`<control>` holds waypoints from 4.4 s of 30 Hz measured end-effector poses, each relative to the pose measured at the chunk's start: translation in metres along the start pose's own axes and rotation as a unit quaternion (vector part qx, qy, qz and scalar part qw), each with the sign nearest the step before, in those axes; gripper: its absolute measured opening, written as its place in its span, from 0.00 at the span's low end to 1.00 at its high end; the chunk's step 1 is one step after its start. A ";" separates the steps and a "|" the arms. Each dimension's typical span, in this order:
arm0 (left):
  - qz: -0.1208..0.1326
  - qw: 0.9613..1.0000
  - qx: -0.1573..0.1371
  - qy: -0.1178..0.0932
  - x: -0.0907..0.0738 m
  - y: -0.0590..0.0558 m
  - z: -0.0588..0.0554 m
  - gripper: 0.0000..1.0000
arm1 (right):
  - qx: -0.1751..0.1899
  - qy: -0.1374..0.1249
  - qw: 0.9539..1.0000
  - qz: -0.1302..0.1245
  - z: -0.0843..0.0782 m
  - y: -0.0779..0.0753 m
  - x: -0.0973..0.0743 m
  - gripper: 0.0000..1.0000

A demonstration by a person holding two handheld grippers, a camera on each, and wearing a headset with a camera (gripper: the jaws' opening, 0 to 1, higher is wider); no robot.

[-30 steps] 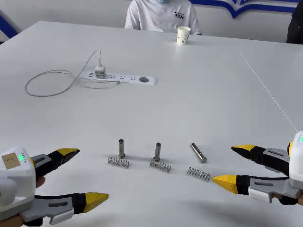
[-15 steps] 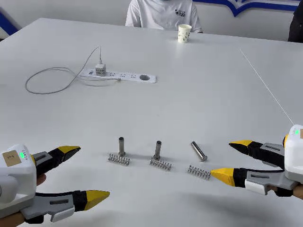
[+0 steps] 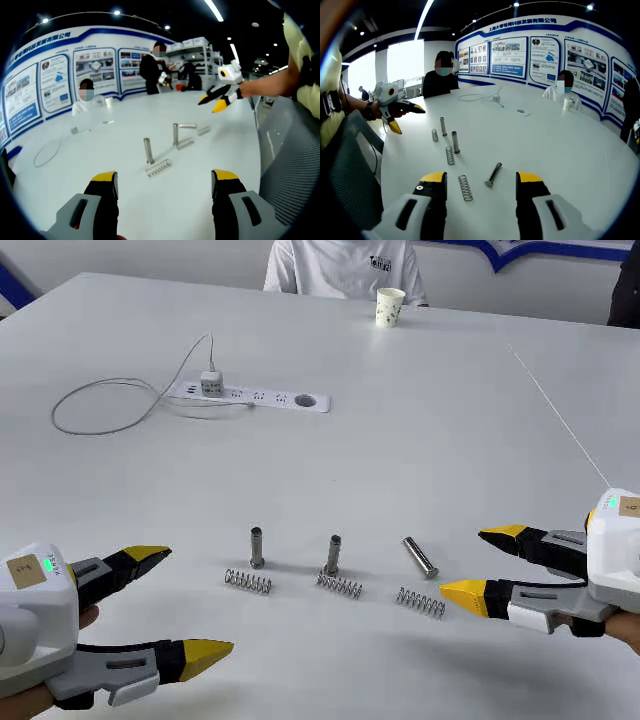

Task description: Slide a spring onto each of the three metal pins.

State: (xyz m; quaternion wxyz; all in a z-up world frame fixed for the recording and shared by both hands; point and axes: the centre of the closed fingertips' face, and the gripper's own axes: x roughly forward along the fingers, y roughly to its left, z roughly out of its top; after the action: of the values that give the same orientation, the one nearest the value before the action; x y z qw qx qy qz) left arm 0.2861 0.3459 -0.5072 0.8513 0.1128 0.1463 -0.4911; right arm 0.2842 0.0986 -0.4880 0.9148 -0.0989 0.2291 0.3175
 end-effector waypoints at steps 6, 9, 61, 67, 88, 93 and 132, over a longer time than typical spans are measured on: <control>0.000 1.000 0.000 0.000 0.000 0.000 0.000 0.78 | -0.002 0.007 1.000 -0.006 0.002 -0.004 0.005 0.55; -0.001 1.000 0.000 0.001 0.000 -0.001 0.000 0.78 | -0.002 0.010 1.000 -0.011 0.002 -0.009 0.008 0.53; 0.008 1.000 -0.004 0.001 -0.003 -0.002 -0.001 0.77 | 0.031 0.117 0.990 -0.070 -0.011 -0.037 0.063 0.27; 0.007 1.000 -0.006 0.001 -0.003 -0.001 -0.002 0.77 | 0.029 0.133 0.988 -0.076 -0.014 -0.037 0.072 0.25; 0.002 1.000 -0.012 -0.001 0.002 -0.003 -0.005 0.77 | 0.054 0.174 0.979 -0.089 -0.033 -0.040 0.092 0.18; 0.003 1.000 -0.015 0.000 0.002 -0.002 -0.006 0.77 | 0.059 0.177 0.978 -0.090 -0.034 -0.040 0.093 0.18; 0.002 1.000 -0.015 0.000 0.003 -0.002 -0.004 0.77 | 0.153 0.174 0.968 -0.100 -0.032 -0.040 0.089 0.08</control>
State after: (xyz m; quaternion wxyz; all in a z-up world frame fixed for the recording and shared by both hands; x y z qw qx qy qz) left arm 0.2848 0.3443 -0.5123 0.8539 0.1003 0.1536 -0.4870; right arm 0.3591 0.1047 -0.5578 0.8921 -0.0343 0.4198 0.1637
